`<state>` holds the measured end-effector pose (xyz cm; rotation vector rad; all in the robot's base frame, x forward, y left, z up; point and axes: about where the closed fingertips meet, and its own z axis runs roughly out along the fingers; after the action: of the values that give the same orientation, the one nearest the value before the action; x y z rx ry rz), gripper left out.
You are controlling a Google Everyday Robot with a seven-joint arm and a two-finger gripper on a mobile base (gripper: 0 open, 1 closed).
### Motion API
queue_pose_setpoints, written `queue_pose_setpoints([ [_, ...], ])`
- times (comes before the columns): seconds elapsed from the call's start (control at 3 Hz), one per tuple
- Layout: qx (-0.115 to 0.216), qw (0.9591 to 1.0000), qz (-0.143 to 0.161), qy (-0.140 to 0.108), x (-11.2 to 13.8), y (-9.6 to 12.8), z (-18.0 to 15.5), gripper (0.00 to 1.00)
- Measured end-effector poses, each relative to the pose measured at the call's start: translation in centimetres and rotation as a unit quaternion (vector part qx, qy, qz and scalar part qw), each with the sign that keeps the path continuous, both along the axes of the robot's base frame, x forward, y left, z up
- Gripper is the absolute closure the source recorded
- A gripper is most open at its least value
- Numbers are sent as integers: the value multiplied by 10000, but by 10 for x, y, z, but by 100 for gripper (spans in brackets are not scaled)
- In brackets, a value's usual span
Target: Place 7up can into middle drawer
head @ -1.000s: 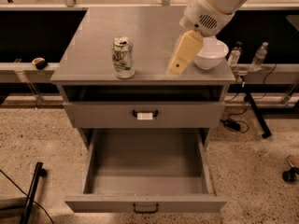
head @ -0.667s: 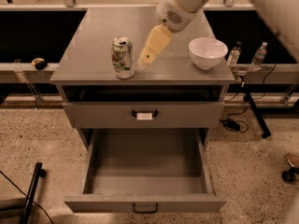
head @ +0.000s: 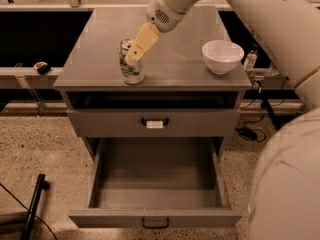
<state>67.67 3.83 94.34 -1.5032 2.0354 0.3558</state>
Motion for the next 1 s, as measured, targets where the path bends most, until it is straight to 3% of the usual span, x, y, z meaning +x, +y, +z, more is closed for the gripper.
queue_pose_setpoints([
  [0.33, 81, 9995, 149, 274, 7, 31, -16, 26],
  [1.0, 14, 9970, 357, 680, -3, 51, -41, 73],
])
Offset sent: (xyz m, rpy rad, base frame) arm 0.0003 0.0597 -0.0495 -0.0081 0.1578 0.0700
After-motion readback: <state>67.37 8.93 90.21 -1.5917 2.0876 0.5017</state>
